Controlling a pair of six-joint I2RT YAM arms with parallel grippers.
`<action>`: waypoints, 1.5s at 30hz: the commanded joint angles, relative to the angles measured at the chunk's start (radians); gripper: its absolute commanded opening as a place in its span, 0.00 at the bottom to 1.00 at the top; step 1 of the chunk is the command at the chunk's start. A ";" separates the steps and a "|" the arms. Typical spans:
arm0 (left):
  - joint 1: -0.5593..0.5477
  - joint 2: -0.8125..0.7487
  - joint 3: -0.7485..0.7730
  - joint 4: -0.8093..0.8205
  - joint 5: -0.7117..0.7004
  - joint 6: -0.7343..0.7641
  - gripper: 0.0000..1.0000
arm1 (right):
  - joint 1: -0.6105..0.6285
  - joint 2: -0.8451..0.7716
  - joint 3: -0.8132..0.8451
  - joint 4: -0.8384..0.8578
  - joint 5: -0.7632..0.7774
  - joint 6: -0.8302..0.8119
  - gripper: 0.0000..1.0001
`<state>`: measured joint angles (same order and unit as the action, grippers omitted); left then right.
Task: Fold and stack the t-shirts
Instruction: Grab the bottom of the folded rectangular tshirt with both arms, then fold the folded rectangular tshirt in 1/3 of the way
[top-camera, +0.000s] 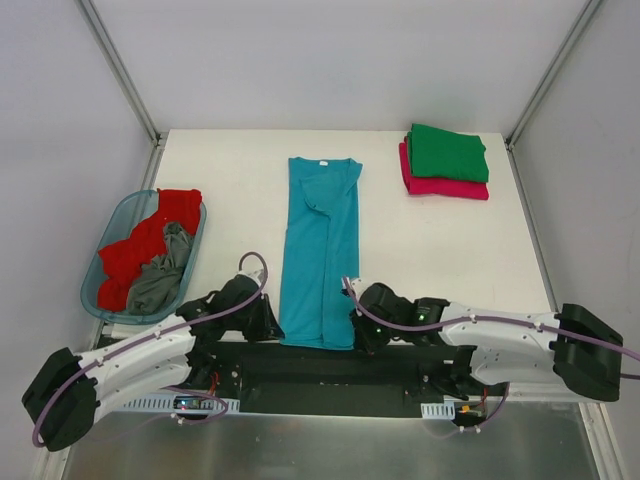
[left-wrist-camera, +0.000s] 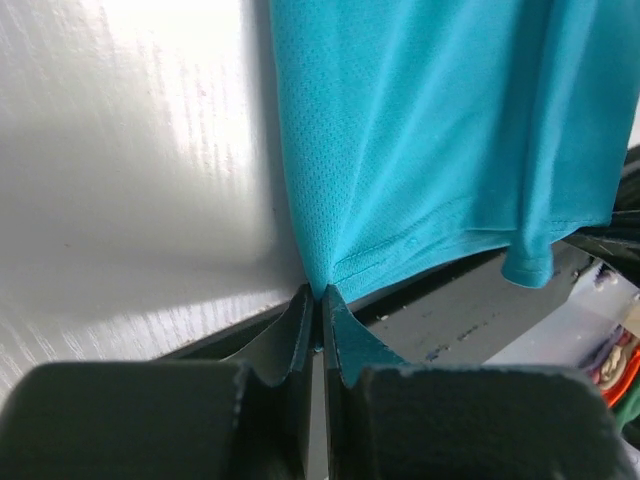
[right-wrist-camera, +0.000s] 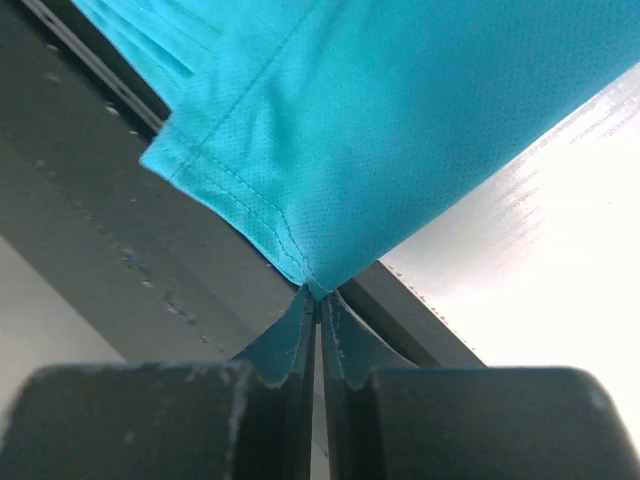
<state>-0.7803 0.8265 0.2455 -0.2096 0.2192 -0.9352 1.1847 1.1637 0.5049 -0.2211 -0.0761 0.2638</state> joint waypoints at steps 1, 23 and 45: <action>-0.010 -0.090 0.004 -0.020 0.043 0.009 0.00 | 0.007 -0.088 0.024 -0.020 -0.018 0.041 0.04; 0.124 0.193 0.411 0.117 -0.296 0.202 0.00 | -0.267 0.086 0.441 -0.084 0.220 -0.313 0.01; 0.381 0.700 0.775 0.196 -0.075 0.358 0.00 | -0.566 0.465 0.764 -0.044 0.015 -0.443 0.01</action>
<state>-0.4259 1.4780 0.9607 -0.0338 0.0929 -0.6270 0.6415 1.5921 1.1988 -0.2916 -0.0063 -0.1474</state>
